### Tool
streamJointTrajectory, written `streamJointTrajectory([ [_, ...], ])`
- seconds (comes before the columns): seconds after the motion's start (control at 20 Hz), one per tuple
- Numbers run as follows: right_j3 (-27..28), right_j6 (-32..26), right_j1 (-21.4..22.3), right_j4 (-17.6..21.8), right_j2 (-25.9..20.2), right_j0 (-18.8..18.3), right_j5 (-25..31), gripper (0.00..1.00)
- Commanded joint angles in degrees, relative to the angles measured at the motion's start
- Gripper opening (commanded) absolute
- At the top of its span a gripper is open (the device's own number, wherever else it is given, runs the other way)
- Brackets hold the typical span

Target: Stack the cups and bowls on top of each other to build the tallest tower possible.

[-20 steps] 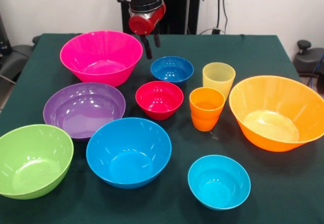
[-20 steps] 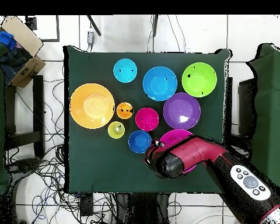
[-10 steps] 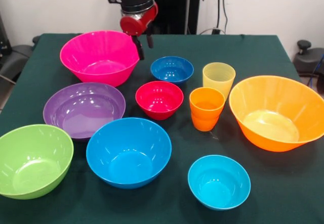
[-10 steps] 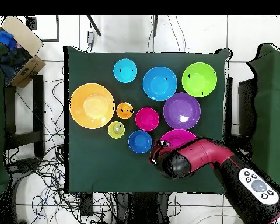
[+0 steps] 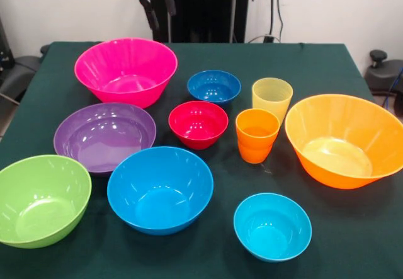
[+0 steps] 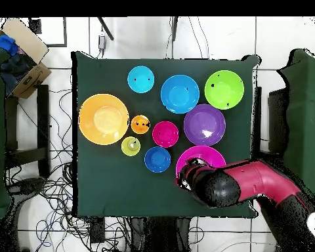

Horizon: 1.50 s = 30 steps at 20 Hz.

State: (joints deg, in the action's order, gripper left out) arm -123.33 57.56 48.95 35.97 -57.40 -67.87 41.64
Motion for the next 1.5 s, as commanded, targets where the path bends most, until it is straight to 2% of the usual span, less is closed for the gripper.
streamJointTrajectory([
  [0.05,-5.13,-9.66,9.83,-2.41,-6.99,1.54,7.48,1.0],
  [0.2,-3.15,-10.68,8.64,2.17,-5.7,2.04,6.64,1.0],
  [0.45,4.6,-15.36,-2.18,14.0,-0.54,2.97,3.5,1.0],
  [0.6,7.89,-18.34,-7.01,18.39,0.39,2.18,2.2,1.0],
  [1.05,13.78,-24.33,-13.16,22.33,-1.32,0.38,3.73,1.0],
  [1.5,17.4,-28.15,-13.88,22.74,-2.24,1.12,5.06,1.0],
])
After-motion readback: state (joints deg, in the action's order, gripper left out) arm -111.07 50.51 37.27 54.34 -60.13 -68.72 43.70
